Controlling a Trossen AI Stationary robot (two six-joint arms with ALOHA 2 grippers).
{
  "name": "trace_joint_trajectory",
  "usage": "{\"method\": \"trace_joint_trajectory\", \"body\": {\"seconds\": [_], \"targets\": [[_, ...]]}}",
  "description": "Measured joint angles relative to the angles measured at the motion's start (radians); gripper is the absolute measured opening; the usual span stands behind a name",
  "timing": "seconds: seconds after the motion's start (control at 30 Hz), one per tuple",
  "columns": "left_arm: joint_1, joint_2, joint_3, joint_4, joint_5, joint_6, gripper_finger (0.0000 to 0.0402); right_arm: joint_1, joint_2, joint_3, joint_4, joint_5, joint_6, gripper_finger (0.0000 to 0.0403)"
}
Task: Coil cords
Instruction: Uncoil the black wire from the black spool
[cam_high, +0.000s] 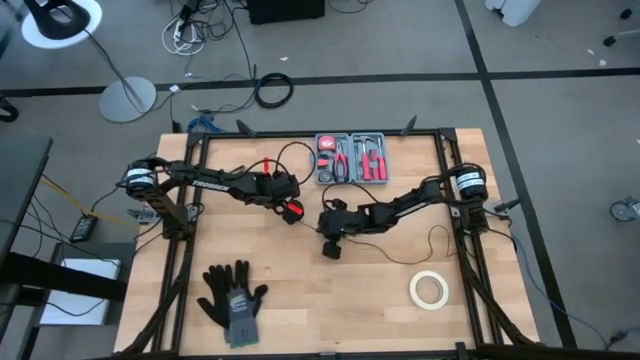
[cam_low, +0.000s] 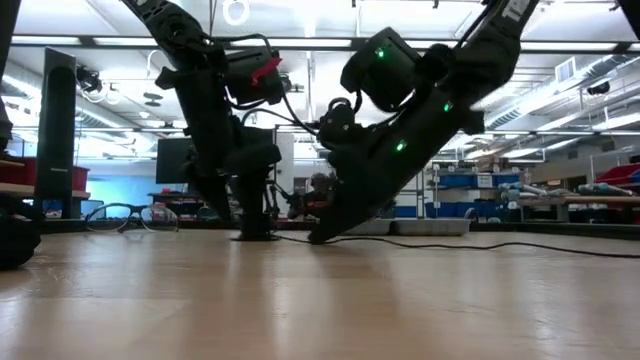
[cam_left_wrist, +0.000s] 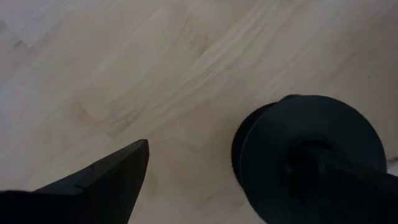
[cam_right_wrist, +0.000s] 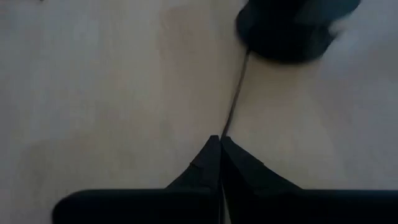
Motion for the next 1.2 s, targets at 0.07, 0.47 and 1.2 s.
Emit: {"method": "trace_joint_trajectory", "body": {"seconds": [0.07,0.47,1.2], "targets": [[0.0,-0.001,0.0,-0.005,0.0,0.0,0.0392,0.006,-0.042,0.002,-0.111,-0.058,0.035,0.0009],[0.0,-0.003,0.002,-0.021,-0.004,0.001,0.0392,0.172,-0.378,-0.009,-1.124,-0.324,0.27,0.0001],[0.0,-0.026,0.003,0.01,0.006,0.024,0.0392,0.097,-0.254,-0.148,-0.045,0.15,0.102,0.0068]]}}
